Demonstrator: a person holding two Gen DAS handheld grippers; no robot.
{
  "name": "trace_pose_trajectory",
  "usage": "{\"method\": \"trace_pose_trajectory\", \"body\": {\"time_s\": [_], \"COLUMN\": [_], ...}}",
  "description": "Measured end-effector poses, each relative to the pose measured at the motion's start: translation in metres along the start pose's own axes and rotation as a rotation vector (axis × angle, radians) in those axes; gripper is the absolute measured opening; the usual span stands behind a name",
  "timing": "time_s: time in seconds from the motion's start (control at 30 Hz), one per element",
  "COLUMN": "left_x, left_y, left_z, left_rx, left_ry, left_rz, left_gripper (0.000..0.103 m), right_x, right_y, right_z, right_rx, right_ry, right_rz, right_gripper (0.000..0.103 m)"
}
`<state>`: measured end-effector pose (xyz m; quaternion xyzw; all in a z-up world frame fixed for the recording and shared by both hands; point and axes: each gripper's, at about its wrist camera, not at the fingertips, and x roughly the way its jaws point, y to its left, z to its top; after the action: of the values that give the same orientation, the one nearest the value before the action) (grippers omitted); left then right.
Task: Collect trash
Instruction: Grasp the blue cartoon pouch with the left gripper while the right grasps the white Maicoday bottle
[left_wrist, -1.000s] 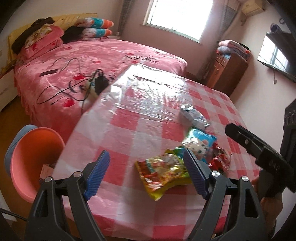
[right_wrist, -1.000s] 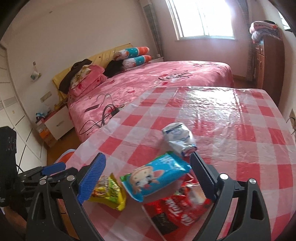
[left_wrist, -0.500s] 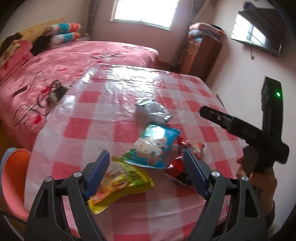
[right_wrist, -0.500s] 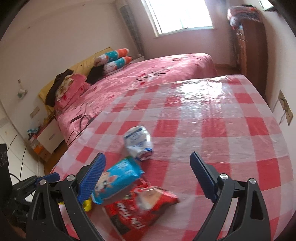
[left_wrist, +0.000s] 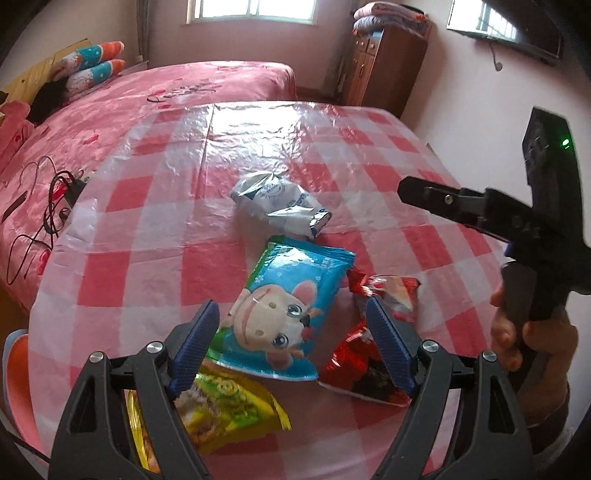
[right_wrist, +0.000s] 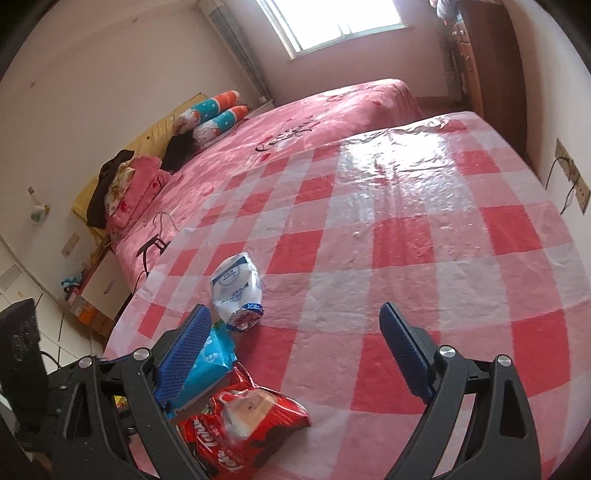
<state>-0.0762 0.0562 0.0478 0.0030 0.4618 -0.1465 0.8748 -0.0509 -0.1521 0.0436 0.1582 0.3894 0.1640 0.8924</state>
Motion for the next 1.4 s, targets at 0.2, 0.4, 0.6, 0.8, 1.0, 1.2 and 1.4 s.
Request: {"method": "trace_pose_trajectory", "body": {"time_s": [0.2,0.4,0.6,0.8,1.0,1.2,1.4], "left_x": [0.021,0.031,0.039,0.04,0.038,0.032,0.026], "left_y": [0.001,0.004,0.007,0.01,0.018,0.032,0.056], "left_z": [0.005,0.006,0.007,0.006,0.007,0.007,0.006], "left_rx": [0.006,-0.004,-0.004,-0.031,-0.078,-0.145,-0.246], "left_ry": [0.041,0.055,0.051,0.038,0.019,0.0,-0.019], "left_rz": [0.02,0.023,0.019,0.004,-0.018,-0.022,-0.02], "left_gripper": [0.082,0.082,0.082,0.067,0.052,0.044,0.043], "right_x": [0.02,0.04,0.06,0.077,0.086,0.098,0.1], "right_y": [0.021,0.038,0.039,0.042,0.047,0.054,0.055], "right_z": [0.001,0.008,0.014,0.017,0.017,0.015,0.015], "right_rx": [-0.066,-0.113,-0.115,-0.129,-0.137,-0.162,-0.171], "right_ry": [0.042,0.072,0.106,0.136,0.149,0.172,0.169], "right_rz": [0.028,0.034,0.037,0.029,0.039,0.037,0.037], "right_gripper": [0.091,0.091,0.091,0.084,0.079,0.069,0.068]}}
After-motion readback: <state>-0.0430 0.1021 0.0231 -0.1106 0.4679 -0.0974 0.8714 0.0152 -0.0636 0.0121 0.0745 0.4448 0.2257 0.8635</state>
